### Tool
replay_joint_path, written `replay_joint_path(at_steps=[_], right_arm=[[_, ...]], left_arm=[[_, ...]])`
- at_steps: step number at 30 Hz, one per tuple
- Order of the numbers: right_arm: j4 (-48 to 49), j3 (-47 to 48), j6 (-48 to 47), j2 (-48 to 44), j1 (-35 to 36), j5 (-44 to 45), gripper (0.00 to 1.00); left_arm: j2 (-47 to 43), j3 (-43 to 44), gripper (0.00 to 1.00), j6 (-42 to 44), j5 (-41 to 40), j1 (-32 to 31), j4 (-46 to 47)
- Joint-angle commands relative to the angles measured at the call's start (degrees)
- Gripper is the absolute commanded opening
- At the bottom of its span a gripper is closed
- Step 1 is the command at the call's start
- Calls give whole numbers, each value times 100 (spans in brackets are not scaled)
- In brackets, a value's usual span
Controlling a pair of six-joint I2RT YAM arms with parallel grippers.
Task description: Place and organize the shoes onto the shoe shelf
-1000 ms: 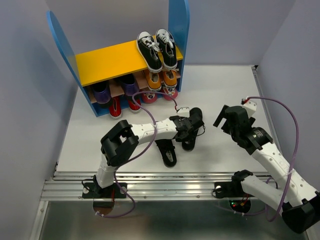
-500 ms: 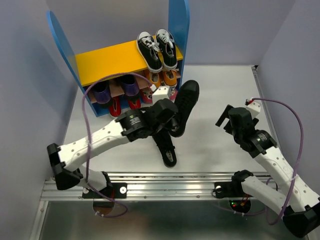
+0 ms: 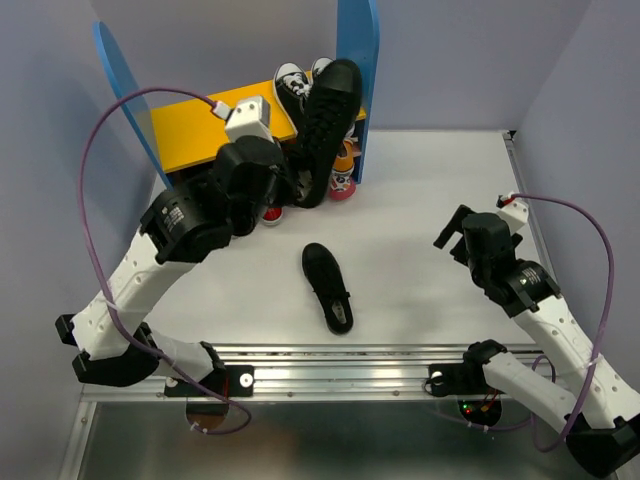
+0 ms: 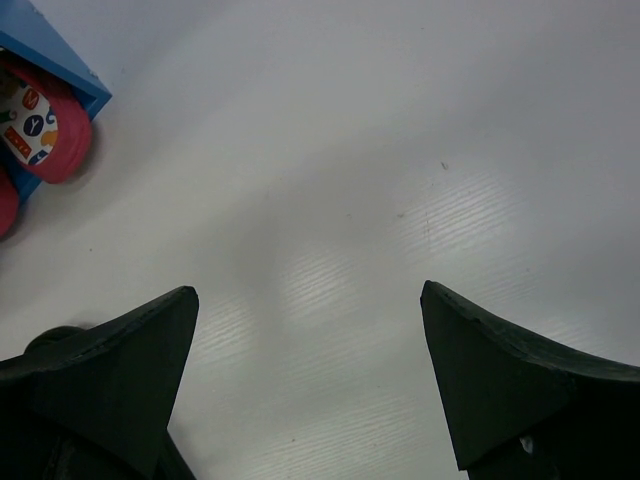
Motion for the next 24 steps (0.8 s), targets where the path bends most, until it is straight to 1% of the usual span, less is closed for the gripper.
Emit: replay_joint_path(at_steps=[1,2,4,5,12,13,18,20,24], right_arm=[[21,182,53,-78,-1,-11,98],[21,191,36,-78,-1,-20,98],[21,199,27,-60,-1,-47,98],[29,217,9,-34,-1,-55,98],[21,235,-43,-8,-1,-143,98],[29,226,-35,10,-1,-170,98],[12,208,-35,10,-1,-205,98],[-14,217,-35,1,-1,-196,98],[-50,208,-26,-60,-1,-187,98]], left_arm=[[190,849,0,383,-273,1082,-35],[278,1007,0,601,-221,1458,-36],[401,1183,0,717,-80,1847,-88],[541,1367,0,830,-19,2180,-175],[771,1475,0,1121,368,3324,-62],[788,1440,0,1174,464,3613,-27],[1016,1290,0,1297,1001,4370,280],[1209,1360,0,1376,1255,4757,298],[1377,1273,0,1420,1625,5144,421]])
